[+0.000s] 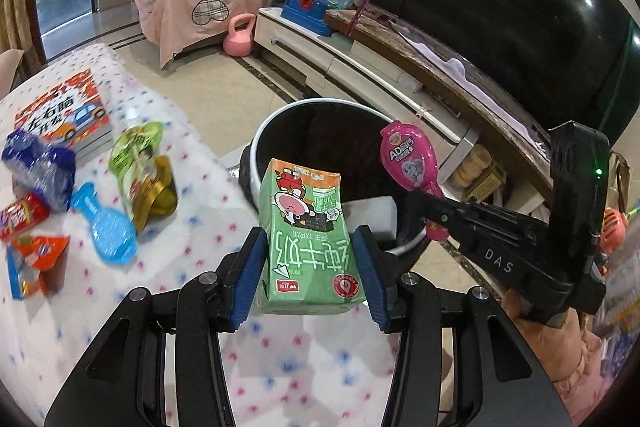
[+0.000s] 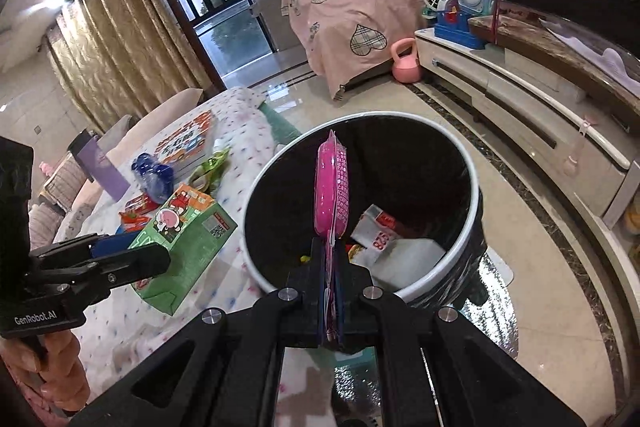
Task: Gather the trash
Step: 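Carry the green packet and pink hairbrush over the bin while opening both grippers to drop them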
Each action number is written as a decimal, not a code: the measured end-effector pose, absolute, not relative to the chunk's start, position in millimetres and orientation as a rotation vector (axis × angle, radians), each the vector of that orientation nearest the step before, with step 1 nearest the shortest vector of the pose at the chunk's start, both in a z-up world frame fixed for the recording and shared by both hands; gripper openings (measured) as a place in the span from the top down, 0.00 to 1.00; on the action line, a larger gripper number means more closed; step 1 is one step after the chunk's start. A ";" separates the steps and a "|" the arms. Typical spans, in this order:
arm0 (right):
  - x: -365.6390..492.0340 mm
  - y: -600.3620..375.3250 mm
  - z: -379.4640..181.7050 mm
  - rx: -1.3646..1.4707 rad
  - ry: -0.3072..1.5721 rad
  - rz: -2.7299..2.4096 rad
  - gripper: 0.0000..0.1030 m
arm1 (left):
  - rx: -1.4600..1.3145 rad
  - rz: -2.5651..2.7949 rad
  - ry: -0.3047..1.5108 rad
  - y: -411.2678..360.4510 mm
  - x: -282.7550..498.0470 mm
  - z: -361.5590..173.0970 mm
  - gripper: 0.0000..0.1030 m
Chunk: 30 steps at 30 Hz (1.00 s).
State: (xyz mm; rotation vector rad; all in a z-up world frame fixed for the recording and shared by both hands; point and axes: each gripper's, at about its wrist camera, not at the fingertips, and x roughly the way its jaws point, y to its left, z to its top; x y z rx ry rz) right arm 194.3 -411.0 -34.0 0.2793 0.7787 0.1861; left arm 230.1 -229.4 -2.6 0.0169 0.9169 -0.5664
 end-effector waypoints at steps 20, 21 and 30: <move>228.1 -431.5 -43.8 0.243 0.820 0.144 0.97 | 0.021 -0.578 0.964 -259.4 262.5 -21.2 0.83; 229.3 -431.5 -44.2 0.242 0.821 0.147 0.96 | 0.018 -0.565 0.969 -257.6 262.6 -22.1 0.74; 224.8 -433.6 -46.7 0.283 0.804 0.140 0.42 | -0.068 -0.514 0.959 -215.1 248.9 -22.0 0.46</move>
